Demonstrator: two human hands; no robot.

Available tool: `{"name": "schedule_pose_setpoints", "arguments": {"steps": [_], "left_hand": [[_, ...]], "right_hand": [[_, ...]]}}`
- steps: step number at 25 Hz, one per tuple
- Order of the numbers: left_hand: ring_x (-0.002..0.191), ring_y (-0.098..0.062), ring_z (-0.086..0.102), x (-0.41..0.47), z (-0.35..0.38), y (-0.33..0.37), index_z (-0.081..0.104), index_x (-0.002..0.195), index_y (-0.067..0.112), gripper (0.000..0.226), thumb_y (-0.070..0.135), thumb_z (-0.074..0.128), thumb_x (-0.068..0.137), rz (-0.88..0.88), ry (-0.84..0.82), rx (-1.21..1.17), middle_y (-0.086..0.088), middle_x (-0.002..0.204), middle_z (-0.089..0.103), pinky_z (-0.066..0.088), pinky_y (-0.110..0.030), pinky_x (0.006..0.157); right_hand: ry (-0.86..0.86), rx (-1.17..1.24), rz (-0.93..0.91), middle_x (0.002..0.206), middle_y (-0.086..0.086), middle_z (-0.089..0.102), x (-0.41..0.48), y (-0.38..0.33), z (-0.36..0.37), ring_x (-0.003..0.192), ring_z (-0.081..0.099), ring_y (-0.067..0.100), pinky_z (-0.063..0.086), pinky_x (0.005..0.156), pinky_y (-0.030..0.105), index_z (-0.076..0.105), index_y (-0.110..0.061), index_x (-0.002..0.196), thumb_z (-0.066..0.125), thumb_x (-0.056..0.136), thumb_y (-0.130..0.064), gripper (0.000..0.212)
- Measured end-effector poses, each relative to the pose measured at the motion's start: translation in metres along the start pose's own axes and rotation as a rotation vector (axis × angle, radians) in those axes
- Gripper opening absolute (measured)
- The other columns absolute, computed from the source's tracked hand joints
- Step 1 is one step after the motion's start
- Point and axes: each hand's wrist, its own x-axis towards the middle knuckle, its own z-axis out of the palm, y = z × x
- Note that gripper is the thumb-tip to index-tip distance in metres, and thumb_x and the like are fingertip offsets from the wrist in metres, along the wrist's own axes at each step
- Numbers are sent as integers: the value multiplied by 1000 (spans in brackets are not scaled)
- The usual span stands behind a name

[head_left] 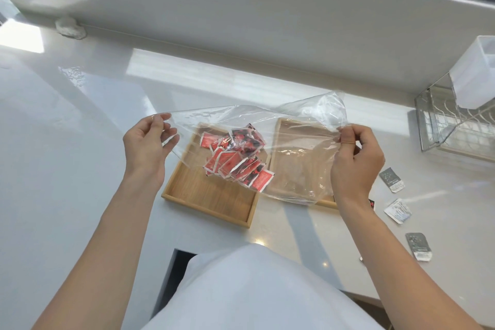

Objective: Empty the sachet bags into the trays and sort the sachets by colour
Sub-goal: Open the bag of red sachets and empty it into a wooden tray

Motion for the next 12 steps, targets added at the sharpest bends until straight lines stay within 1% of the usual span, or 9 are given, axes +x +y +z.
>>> {"name": "schedule_pose_setpoints", "arguments": {"steps": [2,4,7,9,12], "left_hand": [[71,-9,60,1,1,2,68,94,13,23,18,47,103,9,2,-1,1,76,54,56,-24,78],[71,-9,60,1,0,2,68,94,13,23,18,47,103,13,0,10,1,76,54,56,-25,80],[70,-8,60,0,1,1,67,94,13,22,19,48,103,10,-11,21,2,75,54,55,-24,78],[69,-7,60,-1,3,2,67,93,14,22,19,48,103,22,-12,17,3,75,54,56,-24,78],[70,-7,60,-1,5,3,67,93,14,22,19,48,103,29,-28,23,3,75,55,55,-24,79]], "right_hand": [[-20,-18,-5,74,-16,60,3,-1,0,68,53,-5,42,66,21,61,-19,86,51,101,-16,18],[-57,-28,13,73,-15,61,5,2,0,68,54,-5,43,67,22,62,-18,85,51,100,-17,19],[-21,-7,15,74,-14,61,2,1,-2,68,54,-4,44,67,22,62,-17,87,51,101,-18,18],[-2,21,19,75,-15,60,3,-2,-3,68,54,-5,43,67,19,62,-16,88,51,101,-18,17],[-23,1,21,75,-17,60,7,-4,-5,68,54,-9,41,66,13,63,-16,88,51,101,-16,17]]}}
